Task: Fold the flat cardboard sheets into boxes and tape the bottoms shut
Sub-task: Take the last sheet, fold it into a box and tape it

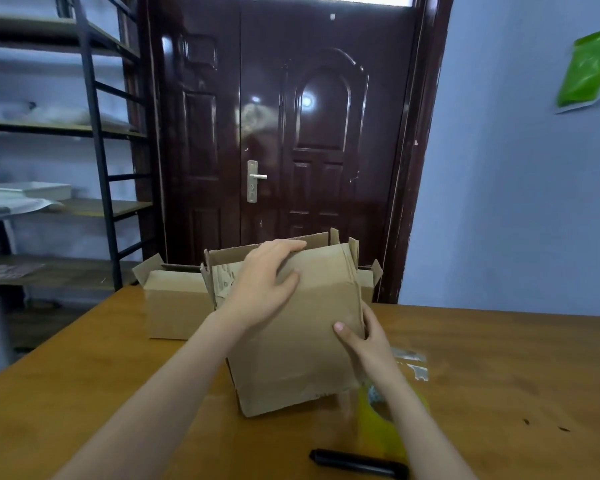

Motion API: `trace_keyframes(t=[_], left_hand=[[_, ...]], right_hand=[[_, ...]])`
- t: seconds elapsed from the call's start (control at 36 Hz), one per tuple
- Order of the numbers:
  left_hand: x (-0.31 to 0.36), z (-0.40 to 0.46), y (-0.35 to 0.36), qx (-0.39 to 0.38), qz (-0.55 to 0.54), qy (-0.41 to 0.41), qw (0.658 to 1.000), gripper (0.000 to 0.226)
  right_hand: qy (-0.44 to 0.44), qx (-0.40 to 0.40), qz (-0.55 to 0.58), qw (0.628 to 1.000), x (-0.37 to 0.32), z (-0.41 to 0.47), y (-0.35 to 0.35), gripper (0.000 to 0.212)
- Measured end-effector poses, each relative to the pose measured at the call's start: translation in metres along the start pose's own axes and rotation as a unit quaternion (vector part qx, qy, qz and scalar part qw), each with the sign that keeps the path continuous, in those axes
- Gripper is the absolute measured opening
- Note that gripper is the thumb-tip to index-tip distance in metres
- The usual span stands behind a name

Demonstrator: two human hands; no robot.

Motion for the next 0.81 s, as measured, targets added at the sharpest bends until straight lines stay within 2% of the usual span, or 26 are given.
trace_keyframes(t=[0.08, 0.17, 0.28, 0.42, 0.53, 0.61, 0.69, 0.81], left_hand=[[-0.003, -0.003, -0.004, 0.031, -0.009, -0.004, 0.999, 0.035], [-0.006, -0.003, -0.006, 0.034, -0.005, -0.035, 0.999, 0.03], [-0.011, -0.002, -0.008, 0.026, -0.01, -0.06, 0.998, 0.026], [-0.015, -0.007, 0.002, -0.023, -0.018, -0.062, 0.998, 0.027], [-0.017, -0.008, 0.001, -0.007, -0.009, -0.043, 0.999, 0.028], [-0.011, -0.007, -0.008, 0.035, 0.0, -0.007, 0.999, 0.028], [-0.007, -0.007, -0.026, 0.113, 0.019, 0.012, 0.993, 0.029], [-0.015, -0.018, -0.058, 0.258, 0.028, -0.04, 0.965, 0.031]], right_hand=[[0.002, 0.001, 0.008, 1.0, 0.004, -0.002, 0.003, 0.104], [0.001, 0.006, 0.009, 1.0, 0.005, -0.003, 0.009, 0.08], [0.004, -0.008, -0.003, 1.0, 0.009, -0.006, 0.022, 0.092], [0.011, -0.002, -0.002, 1.0, 0.013, -0.007, 0.026, 0.071], [-0.005, 0.003, -0.007, 1.0, 0.002, -0.005, 0.024, 0.084], [-0.017, 0.005, 0.001, 1.0, -0.01, -0.002, 0.022, 0.079], [-0.034, 0.018, -0.003, 0.999, -0.024, 0.0, 0.018, 0.075], [-0.062, 0.035, -0.001, 0.997, -0.041, 0.0, 0.013, 0.061]])
Point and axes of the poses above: each hand's wrist, its own z-axis towards the middle knuckle, its own y-axis out of the palm, x = y × z, the point moved 5 cm from there along z, towards the middle knuckle, and after that the axes turned 11 degrees about x, right-handed, at the moved point
